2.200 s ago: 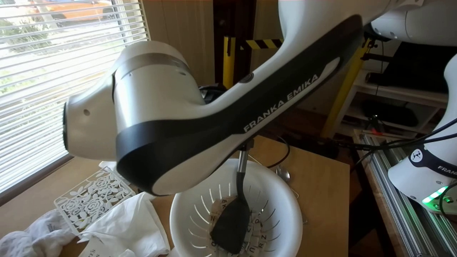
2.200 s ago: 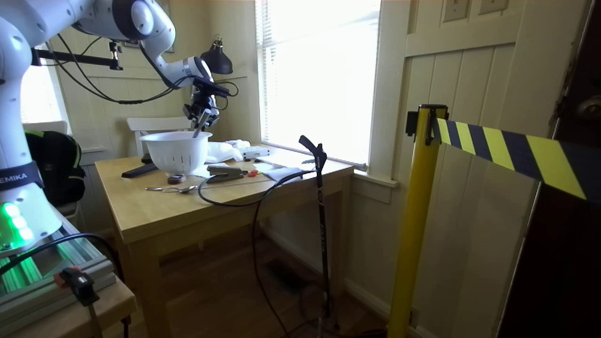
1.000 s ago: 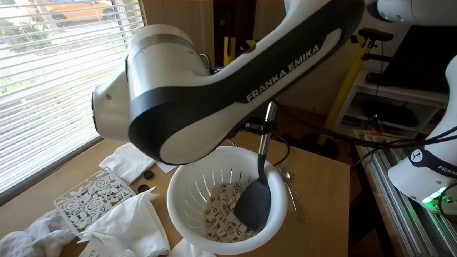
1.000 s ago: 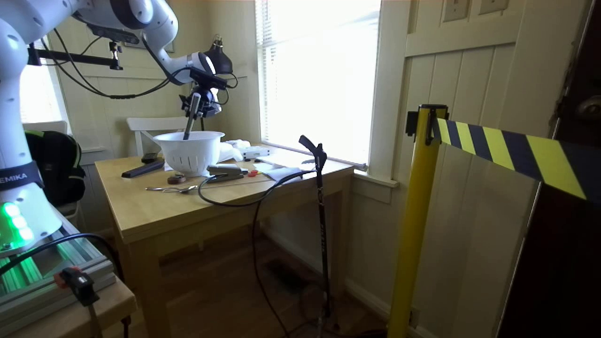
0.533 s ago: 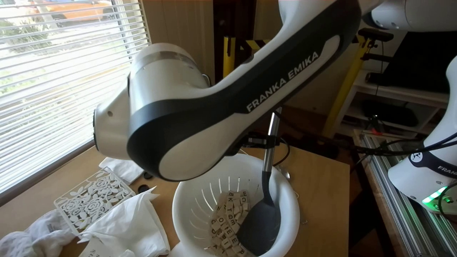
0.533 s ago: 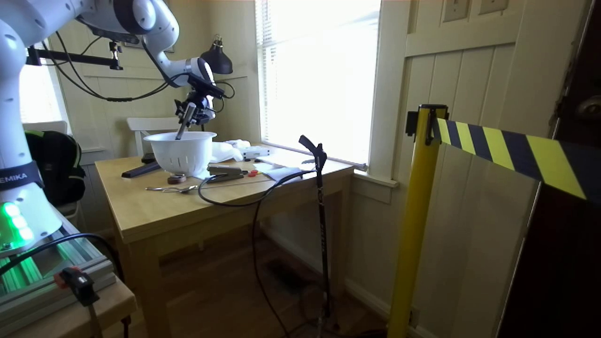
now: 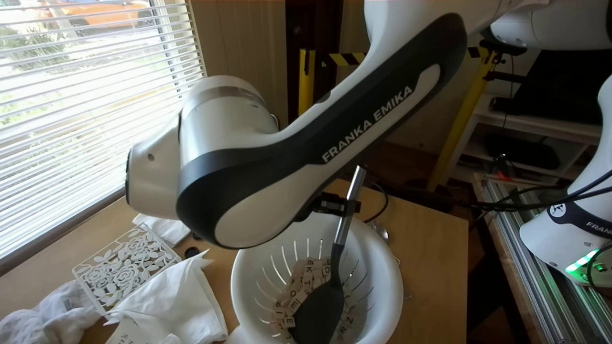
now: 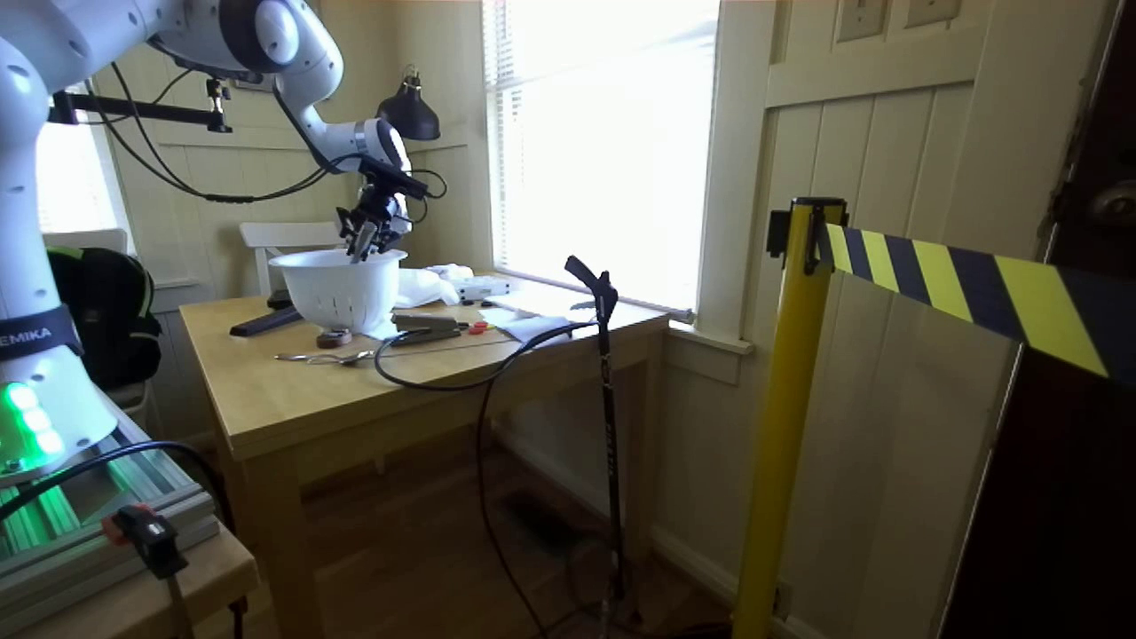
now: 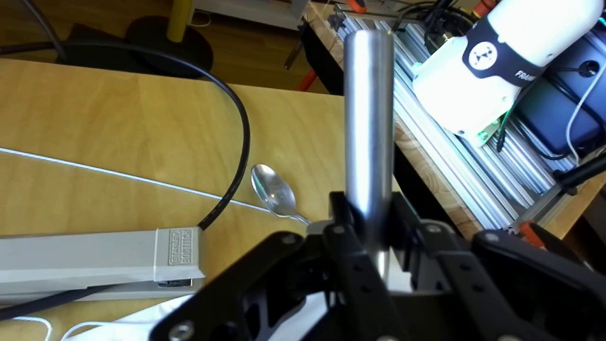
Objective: Use the black spatula to stir the tiles in the white colander.
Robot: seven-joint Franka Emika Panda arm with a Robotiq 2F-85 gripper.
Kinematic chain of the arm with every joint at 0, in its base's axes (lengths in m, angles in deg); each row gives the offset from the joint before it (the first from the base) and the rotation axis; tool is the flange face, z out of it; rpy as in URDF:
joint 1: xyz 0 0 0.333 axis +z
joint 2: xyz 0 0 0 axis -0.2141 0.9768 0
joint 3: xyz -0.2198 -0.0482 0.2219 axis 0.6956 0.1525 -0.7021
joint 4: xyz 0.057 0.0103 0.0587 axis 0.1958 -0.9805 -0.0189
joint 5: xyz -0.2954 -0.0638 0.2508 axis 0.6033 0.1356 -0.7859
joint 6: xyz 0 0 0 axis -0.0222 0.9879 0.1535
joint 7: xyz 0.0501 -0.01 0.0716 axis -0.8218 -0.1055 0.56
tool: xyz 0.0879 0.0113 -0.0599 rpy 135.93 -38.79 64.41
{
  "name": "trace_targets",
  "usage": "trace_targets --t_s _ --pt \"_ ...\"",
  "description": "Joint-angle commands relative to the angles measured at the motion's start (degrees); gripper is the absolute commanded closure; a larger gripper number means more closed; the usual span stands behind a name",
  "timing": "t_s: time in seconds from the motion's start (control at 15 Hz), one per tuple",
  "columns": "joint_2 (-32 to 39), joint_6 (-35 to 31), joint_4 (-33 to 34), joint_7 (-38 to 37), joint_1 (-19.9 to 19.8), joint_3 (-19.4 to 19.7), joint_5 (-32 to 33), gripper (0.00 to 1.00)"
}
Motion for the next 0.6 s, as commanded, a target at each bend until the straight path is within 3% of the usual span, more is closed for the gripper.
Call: trace_targets --t_s 0.0,0.53 --pt "-1.87 -1.16 -2.55 -3.72 -0.44 0.98 0.15 0.94" --pt "-7.17 3.36 -7.48 -10.60 -2.05 2.00 -0.85 0.94"
